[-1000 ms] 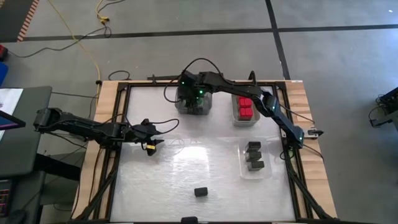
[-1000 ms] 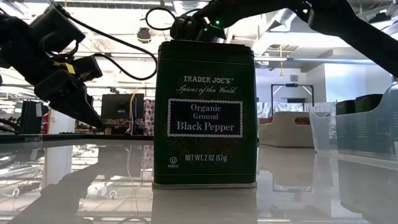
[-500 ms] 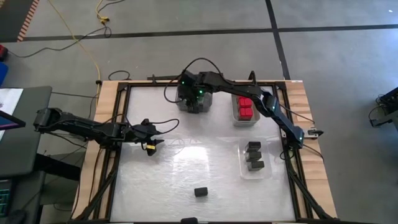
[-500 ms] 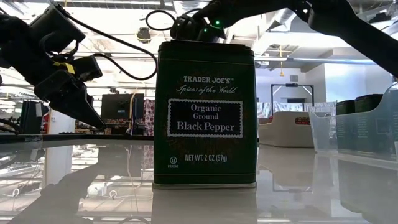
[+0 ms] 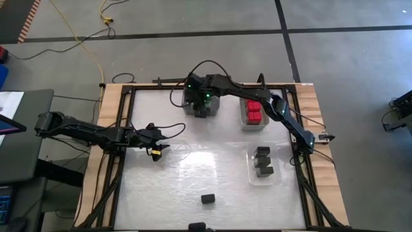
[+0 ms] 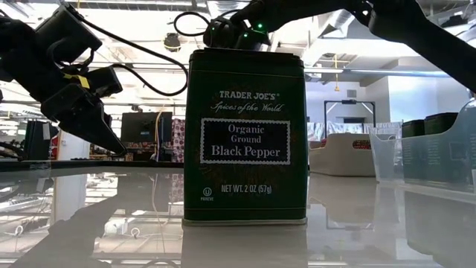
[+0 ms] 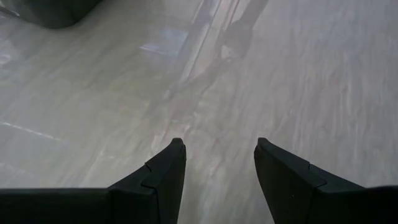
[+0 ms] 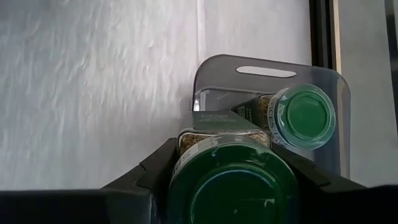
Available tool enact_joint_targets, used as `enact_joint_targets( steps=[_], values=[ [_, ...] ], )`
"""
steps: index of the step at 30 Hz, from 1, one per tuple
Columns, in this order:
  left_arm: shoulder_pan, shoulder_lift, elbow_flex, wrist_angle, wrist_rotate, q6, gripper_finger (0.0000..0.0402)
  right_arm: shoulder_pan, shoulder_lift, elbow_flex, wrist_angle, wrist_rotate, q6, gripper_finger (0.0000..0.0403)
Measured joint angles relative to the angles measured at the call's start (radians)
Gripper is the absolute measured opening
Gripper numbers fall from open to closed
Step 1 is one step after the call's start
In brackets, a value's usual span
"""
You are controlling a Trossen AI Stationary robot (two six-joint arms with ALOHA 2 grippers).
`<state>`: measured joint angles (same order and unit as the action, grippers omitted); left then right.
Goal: Sort spices by type
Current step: Put the green seasoning bottle into the black bin
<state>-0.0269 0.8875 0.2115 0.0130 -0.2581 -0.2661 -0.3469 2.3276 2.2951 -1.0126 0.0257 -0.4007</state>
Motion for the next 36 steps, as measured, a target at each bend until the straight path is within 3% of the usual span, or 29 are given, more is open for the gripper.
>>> enact_joint_targets(
  steps=[36],
  values=[
    [0.000, 0.000, 0.000, 0.000, -0.012, 0.008, 0.0183, -0.032, -0.018, -0.003, -0.001, -0.023, -0.012, 0.0221]
  ],
)
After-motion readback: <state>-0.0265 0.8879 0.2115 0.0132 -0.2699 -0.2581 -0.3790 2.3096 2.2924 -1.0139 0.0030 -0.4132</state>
